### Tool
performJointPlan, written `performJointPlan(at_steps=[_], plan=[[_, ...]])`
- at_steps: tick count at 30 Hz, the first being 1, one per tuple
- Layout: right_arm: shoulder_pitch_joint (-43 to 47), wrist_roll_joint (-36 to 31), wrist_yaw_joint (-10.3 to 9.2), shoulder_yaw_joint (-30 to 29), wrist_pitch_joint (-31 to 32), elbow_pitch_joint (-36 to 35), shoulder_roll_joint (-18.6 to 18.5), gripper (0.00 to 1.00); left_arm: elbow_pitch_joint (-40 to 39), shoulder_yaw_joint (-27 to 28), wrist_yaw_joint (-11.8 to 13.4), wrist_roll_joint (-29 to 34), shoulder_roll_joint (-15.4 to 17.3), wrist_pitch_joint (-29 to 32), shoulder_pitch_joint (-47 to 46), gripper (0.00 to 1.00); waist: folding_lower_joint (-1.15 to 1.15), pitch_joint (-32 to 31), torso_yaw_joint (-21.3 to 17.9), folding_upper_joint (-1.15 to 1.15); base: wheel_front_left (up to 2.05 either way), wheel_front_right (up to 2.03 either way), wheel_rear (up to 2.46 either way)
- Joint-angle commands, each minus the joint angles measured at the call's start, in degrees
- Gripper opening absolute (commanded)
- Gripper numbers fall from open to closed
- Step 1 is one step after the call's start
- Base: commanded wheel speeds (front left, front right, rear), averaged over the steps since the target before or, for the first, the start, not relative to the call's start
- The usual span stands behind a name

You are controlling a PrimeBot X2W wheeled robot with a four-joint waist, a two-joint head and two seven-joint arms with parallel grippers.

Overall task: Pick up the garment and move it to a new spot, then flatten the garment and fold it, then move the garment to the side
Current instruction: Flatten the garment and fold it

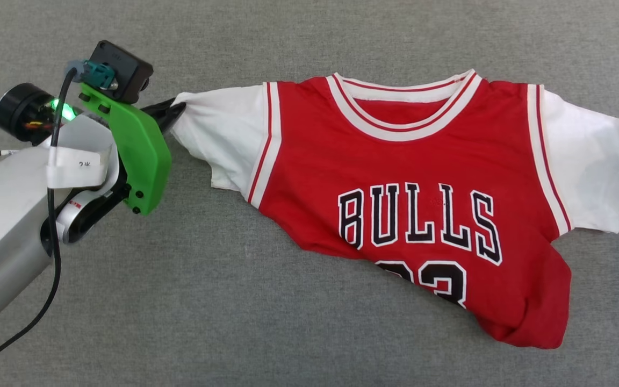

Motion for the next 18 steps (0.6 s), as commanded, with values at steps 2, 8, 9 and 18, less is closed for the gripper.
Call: performJointPlan(at_steps=[2,8,9,18], plan=[[-2.8,0.5,-0.04,1.4,0.0,2.7,1.2,1.0,-0.5,0.4,0.4,1.4,-0.3,-0.3,-1.6,0.0,0.0,2.3,1.3,0.0,0.0,0.0,0.0],[-5.0,0.5,-0.04,5.6,-2.0,10.0,4.1,1.0,-1.0,0.7,0.7,1.9,-0.6,-0.6,-2.3,0.0,0.0,4.1,1.8,0.0,0.0,0.0,0.0],[-4.9,0.7,-0.04,6.5,-2.1,10.9,4.5,1.0,-0.9,0.7,0.7,1.8,-0.7,-0.7,-2.3,0.0,0.0,4.2,1.9,0.0,0.0,0.0,0.0],[-4.1,3.8,-0.04,12.9,-8.2,15.8,5.4,0.0,1.3,0.6,-0.1,0.7,-1.2,-1.8,-1.1,0.0,0.0,3.4,1.2,0.0,0.0,0.0,0.0]])
